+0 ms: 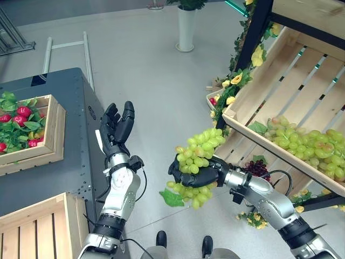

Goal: Pick up the fruits from the basket on one side to the basket on the other side

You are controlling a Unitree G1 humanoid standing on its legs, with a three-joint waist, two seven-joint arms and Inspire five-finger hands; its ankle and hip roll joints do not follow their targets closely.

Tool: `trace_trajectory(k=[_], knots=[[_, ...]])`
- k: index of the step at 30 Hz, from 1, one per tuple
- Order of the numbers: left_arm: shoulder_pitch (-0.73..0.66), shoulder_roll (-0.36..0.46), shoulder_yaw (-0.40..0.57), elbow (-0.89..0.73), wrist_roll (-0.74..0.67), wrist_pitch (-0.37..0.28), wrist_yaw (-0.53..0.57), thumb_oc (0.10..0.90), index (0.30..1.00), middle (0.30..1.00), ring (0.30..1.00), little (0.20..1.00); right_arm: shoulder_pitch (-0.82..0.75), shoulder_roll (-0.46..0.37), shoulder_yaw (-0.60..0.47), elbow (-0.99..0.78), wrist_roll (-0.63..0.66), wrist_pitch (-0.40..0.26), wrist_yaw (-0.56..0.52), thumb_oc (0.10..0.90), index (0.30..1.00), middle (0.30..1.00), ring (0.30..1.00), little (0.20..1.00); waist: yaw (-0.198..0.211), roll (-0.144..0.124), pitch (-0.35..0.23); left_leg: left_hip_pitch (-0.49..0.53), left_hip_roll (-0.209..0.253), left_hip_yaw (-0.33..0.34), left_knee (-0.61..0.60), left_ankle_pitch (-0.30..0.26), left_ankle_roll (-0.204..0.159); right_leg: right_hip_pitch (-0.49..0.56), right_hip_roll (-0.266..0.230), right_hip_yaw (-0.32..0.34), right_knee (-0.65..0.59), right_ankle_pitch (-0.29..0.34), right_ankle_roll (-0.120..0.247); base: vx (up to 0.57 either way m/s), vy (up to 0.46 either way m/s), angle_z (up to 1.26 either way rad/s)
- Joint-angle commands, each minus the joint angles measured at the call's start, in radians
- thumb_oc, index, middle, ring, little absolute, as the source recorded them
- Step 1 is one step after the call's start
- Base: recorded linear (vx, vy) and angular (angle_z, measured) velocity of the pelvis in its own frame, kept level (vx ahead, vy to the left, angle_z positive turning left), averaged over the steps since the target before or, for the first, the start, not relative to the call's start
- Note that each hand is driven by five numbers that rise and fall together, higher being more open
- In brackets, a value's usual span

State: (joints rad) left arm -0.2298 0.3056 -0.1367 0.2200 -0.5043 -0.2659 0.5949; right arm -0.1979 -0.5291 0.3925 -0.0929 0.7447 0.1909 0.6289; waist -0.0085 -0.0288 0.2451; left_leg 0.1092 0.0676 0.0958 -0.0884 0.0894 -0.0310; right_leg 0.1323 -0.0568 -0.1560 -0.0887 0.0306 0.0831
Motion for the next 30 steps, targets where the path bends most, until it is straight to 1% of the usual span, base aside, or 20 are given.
trace_trajectory(k=[1, 3, 5, 10, 13, 14, 17, 19, 20, 21, 24, 25, 26, 30], knots=[[-0.038, 0.066, 0.010, 0.012, 0.075, -0.075, -0.015, 0.800, 0.900, 0.900, 0.900, 0.900, 0.002, 0.040, -0.075, -0.149, 0.078, -0.072, 0.142, 0.400, 0.300, 0.300, 0.300, 0.300, -0.030, -0.024, -0.143, 0.023, -0.080, -0.024, 0.011, -0.102, 0.025, 0.002, -0.006, 0.049, 0.029, -0.005, 0.002, -0.03, 0.016, -0.10], [-0.035, 0.064, 0.009, 0.016, 0.074, -0.072, -0.016, 0.800, 0.900, 0.900, 0.900, 0.900, 0.017, 0.037, -0.084, -0.179, 0.101, -0.066, 0.150, 0.400, 0.300, 0.300, 0.300, 0.300, -0.040, -0.023, -0.144, 0.029, -0.079, -0.015, 0.011, -0.103, 0.025, 0.001, -0.005, 0.058, 0.028, -0.001, 0.003, -0.02, 0.024, -0.14], [-0.033, 0.062, 0.009, 0.023, 0.072, -0.074, -0.021, 0.800, 0.900, 0.900, 0.900, 0.900, 0.025, 0.040, -0.090, -0.189, 0.105, -0.076, 0.142, 0.400, 0.300, 0.300, 0.300, 0.300, -0.045, -0.023, -0.144, 0.031, -0.079, -0.009, 0.011, -0.104, 0.025, 0.000, -0.004, 0.063, 0.027, 0.002, 0.004, -0.01, 0.022, -0.09], [-0.034, 0.050, 0.012, 0.050, 0.072, -0.077, -0.028, 0.800, 0.900, 0.900, 0.900, 0.900, 0.053, 0.059, -0.136, -0.226, 0.137, -0.126, 0.115, 0.400, 0.300, 0.300, 0.300, 0.300, -0.073, -0.021, -0.147, 0.041, -0.076, 0.013, 0.009, -0.110, 0.027, -0.006, 0.001, 0.090, 0.022, 0.012, 0.008, -0.01, 0.034, -0.12], [-0.035, 0.048, 0.014, 0.062, 0.073, -0.073, -0.040, 0.800, 0.900, 0.900, 0.900, 0.900, 0.064, 0.050, -0.182, -0.241, 0.119, -0.160, 0.069, 0.400, 0.300, 0.300, 0.300, 0.300, -0.088, -0.019, -0.148, 0.046, -0.075, 0.023, 0.007, -0.114, 0.029, -0.011, 0.003, 0.104, 0.024, 0.015, 0.010, 0.00, 0.043, -0.13], [-0.043, 0.047, 0.016, 0.081, 0.072, -0.071, -0.053, 0.800, 0.900, 0.900, 0.900, 0.900, 0.058, 0.037, -0.219, -0.240, 0.106, -0.180, 0.036, 0.400, 0.300, 0.300, 0.300, 0.300, -0.098, -0.019, -0.149, 0.049, -0.075, 0.030, 0.006, -0.118, 0.029, -0.014, 0.004, 0.112, 0.022, 0.019, 0.012, -0.01, 0.045, -0.19], [-0.054, 0.045, 0.014, 0.097, 0.077, -0.066, -0.057, 0.800, 0.900, 0.900, 0.900, 0.900, 0.048, 0.019, -0.252, -0.235, 0.080, -0.203, 0.004, 0.400, 0.300, 0.300, 0.300, 0.300, -0.107, -0.019, -0.151, 0.052, -0.074, 0.036, 0.004, -0.122, 0.029, -0.014, 0.005, 0.118, 0.019, 0.021, 0.013, 0.00, 0.038, -0.27], [-0.059, 0.037, 0.010, 0.117, 0.086, -0.062, -0.060, 0.800, 0.900, 0.900, 0.900, 0.900, 0.031, -0.027, -0.322, -0.244, 0.041, -0.241, -0.045, 0.400, 0.300, 0.300, 0.300, 0.300, -0.122, -0.020, -0.157, 0.057, -0.073, 0.045, 0.001, -0.127, 0.029, -0.016, 0.007, 0.130, 0.017, 0.024, 0.015, 0.03, 0.046, -0.18], [-0.059, 0.037, 0.010, 0.117, 0.087, -0.062, -0.060, 0.800, 0.900, 0.900, 0.900, 0.900, 0.031, -0.027, -0.322, -0.244, 0.041, -0.241, -0.045, 0.400, 0.300, 0.300, 0.300, 0.300, -0.121, -0.020, -0.157, 0.057, -0.073, 0.046, 0.001, -0.127, 0.029, -0.016, 0.007, 0.130, 0.017, 0.024, 0.015, 0.04, 0.035, -0.10], [-0.060, 0.032, 0.012, 0.139, 0.091, -0.061, -0.067, 0.800, 0.900, 0.900, 0.900, 0.900, 0.016, -0.062, -0.373, -0.250, 0.007, -0.265, -0.094, 0.400, 0.300, 0.300, 0.300, 0.300, -0.130, -0.024, -0.164, 0.058, -0.071, 0.052, 0.001, -0.129, 0.028, -0.018, 0.009, 0.136, 0.018, 0.025, 0.016, 0.02, 0.021, -0.13], [-0.073, 0.027, 0.013, 0.174, 0.095, -0.069, -0.070, 0.800, 0.900, 0.900, 0.900, 0.900, -0.011, -0.101, -0.418, -0.231, -0.038, -0.288, -0.138, 0.400, 0.300, 0.300, 0.300, 0.300, -0.138, -0.027, -0.166, 0.059, -0.071, 0.056, 0.003, -0.132, 0.028, -0.024, 0.010, 0.142, 0.025, 0.025, 0.017, 0.02, 0.033, -0.15], [-0.083, 0.027, 0.014, 0.189, 0.096, -0.066, -0.067, 0.800, 0.900, 0.900, 0.900, 0.900, -0.031, -0.127, -0.442, -0.218, -0.083, -0.307, -0.181, 0.400, 0.300, 0.300, 0.300, 0.300, -0.142, -0.028, -0.167, 0.060, -0.071, 0.056, 0.003, -0.134, 0.028, -0.026, 0.011, 0.144, 0.027, 0.026, 0.018, 0.01, 0.037, -0.08], [-0.087, 0.026, 0.015, 0.194, 0.097, -0.066, -0.065, 0.800, 0.900, 0.900, 0.900, 0.900, -0.039, -0.137, -0.449, -0.214, -0.103, -0.314, -0.199, 0.400, 0.300, 0.300, 0.300, 0.300, -0.144, -0.028, -0.167, 0.061, -0.071, 0.056, 0.002, -0.135, 0.029, -0.026, 0.011, 0.146, 0.027, 0.026, 0.017, 0.01, 0.042, -0.07], [-0.096, 0.020, 0.017, 0.214, 0.104, -0.065, -0.059, 0.800, 0.900, 0.900, 0.900, 0.900, -0.082, -0.188, -0.486, -0.187, -0.163, -0.327, -0.268, 0.400, 0.300, 0.300, 0.300, 0.300, -0.148, -0.032, -0.175, 0.064, -0.072, 0.053, 0.001, -0.140, 0.028, -0.024, 0.014, 0.154, 0.024, 0.027, 0.018, 0.02, 0.022, -0.12]])
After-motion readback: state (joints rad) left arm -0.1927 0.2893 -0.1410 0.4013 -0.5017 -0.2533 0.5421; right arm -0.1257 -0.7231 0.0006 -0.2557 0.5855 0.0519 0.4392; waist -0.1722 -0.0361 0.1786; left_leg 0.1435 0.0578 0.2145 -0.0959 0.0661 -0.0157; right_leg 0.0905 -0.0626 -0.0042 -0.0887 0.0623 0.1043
